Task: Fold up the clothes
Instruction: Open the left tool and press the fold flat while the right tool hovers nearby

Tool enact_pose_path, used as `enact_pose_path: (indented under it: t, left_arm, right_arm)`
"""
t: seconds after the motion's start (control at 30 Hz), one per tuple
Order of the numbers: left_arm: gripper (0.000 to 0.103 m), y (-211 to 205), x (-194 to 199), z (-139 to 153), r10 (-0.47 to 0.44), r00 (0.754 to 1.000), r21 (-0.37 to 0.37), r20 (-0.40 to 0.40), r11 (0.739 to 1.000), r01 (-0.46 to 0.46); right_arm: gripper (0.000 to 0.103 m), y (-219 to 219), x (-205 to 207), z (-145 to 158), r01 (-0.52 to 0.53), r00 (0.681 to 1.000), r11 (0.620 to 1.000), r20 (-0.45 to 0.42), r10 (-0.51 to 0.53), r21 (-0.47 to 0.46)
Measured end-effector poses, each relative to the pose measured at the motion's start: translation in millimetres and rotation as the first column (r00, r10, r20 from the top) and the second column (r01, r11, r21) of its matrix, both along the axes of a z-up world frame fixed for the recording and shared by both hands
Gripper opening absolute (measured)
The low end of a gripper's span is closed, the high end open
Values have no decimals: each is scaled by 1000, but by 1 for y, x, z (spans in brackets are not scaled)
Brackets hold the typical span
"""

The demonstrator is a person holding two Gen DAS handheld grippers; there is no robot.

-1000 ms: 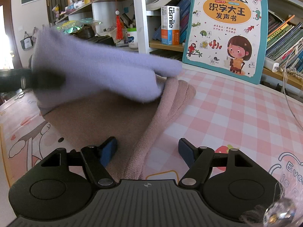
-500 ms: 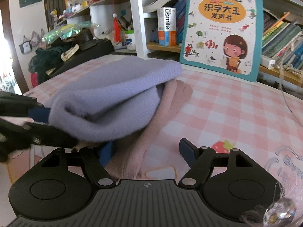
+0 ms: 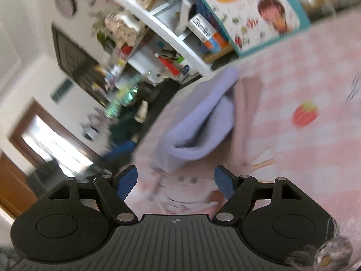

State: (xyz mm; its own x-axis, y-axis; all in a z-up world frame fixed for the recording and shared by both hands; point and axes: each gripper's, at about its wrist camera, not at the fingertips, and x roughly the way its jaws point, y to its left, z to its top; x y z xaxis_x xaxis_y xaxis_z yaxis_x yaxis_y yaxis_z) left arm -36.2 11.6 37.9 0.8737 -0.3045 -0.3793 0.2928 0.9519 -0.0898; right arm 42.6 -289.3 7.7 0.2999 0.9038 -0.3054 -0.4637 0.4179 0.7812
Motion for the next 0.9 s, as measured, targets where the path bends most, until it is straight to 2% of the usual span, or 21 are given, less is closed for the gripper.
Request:
enact_pose_path:
  t: [0.17,0.27,0.33,0.4,0.47,0.5,0.53,0.57,0.6,0.67,0.73,0.77,0.8,0.83,0.9]
  left_arm:
    - [82,-4,19,-24,4,998,76,-61,997,0]
    - [83,-5,17,-27,-6,999,94,-51,996,10]
    - [83,-6,15,-29,-13,999,105,-45,994,17]
    - [84,-7,14,-31,-20,999,117,-38,993,24]
    - [84,-7,13,-32,-27,999,129,-32,991,31]
    - [84,-8,13,-33,-27,999,134,-32,991,31]
    - [84,-9,13,-34,-26,999,144,-30,989,30]
    - [84,-10,13,-34,-26,999,151,-30,988,31]
    - [85,-10,13,-35,-27,999,158,-30,987,31]
    - [89,-11,13,-35,-28,999,171,-30,985,32]
    - [91,-12,13,-36,-29,999,184,-29,982,34]
    - [91,-12,13,-37,-29,999,190,-29,981,34]
    - [91,-13,13,-37,-30,999,196,-29,980,35]
    - [91,-12,13,-37,-28,999,193,-31,981,34]
    - [91,-7,10,-30,-14,1000,169,-25,985,18]
  right_arm:
    - [73,29,41,-10,57,994,997,-99,-52,50]
    - [73,43,75,-23,107,977,993,-194,-94,55]
    - [73,52,92,-27,129,970,991,-212,-118,36]
    - [73,61,104,-24,134,973,991,-191,-130,8]
    - [70,69,109,-17,151,978,987,-135,-157,-54]
    - [65,72,110,-12,169,979,981,-96,-177,-91]
    - [57,76,106,-3,183,982,975,-15,-186,-128]
    - [39,80,97,8,197,978,967,94,-184,-163]
    - [37,84,89,19,215,964,957,201,-175,-196]
    - [33,90,68,39,247,902,939,409,-134,-239]
    - [33,93,43,48,262,806,928,589,-60,-264]
    - [33,96,38,47,279,776,912,631,-29,-301]
    - [34,99,37,43,299,764,887,645,-2,-351]
    - [35,100,43,36,314,783,860,622,4,-402]
    - [44,94,60,20,335,850,809,525,-39,-482]
